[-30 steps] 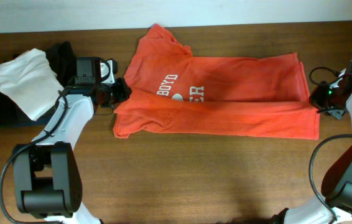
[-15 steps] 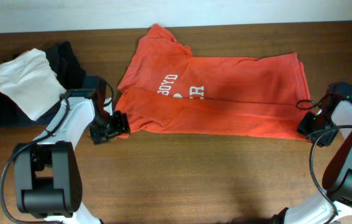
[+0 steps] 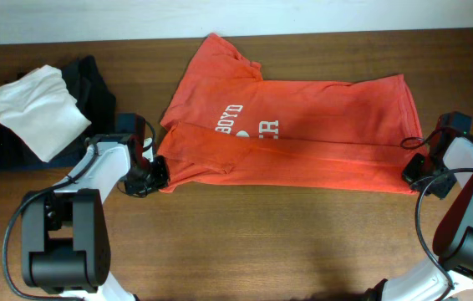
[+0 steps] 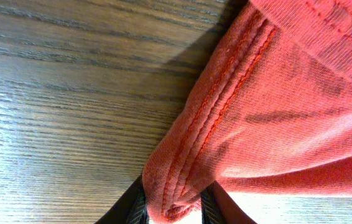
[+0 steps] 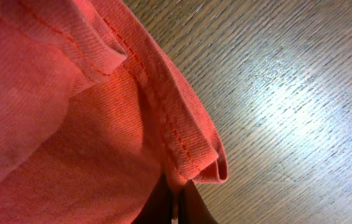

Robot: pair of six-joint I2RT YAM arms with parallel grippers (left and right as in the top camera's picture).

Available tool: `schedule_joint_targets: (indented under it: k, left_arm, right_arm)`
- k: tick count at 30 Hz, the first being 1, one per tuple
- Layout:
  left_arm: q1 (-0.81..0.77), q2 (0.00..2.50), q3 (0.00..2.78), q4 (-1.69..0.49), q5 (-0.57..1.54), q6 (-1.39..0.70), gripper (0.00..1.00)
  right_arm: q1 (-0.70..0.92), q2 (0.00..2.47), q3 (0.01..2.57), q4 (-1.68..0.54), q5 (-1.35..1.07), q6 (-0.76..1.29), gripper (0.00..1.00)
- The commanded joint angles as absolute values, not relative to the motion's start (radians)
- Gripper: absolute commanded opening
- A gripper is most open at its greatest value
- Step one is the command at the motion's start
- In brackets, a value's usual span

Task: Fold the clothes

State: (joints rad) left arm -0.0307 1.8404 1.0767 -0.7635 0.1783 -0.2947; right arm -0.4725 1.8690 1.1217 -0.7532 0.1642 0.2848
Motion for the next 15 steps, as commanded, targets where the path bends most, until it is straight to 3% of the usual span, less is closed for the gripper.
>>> schedule_joint_targets:
  k: [1, 5, 11, 15]
  left_arm:
    - [-0.026, 1.851, 1.061, -0.795, 0.194, -0.286, 0.38]
    - [-0.026, 1.851, 1.061, -0.817, 0.293, -0.206, 0.39]
    - [-0.027, 1.851, 1.059, -0.804, 0.193, -0.208, 0.31]
    - [-0.026, 1.851, 1.016, -0.714, 0.19, -0.208, 0.11]
  right_arm:
    - [-0.472, 1.873, 1.111, -0.753, 0.197, 0.297, 0.04]
    - [-0.472, 1.873, 1.111, -0.753, 0.195, 0.297, 0.04]
    - [-0.472, 1.873, 1.111, -0.755, 0.195, 0.297, 0.04]
    - [-0.472, 1.873, 1.111, -0.755, 0.194, 0.298, 0.04]
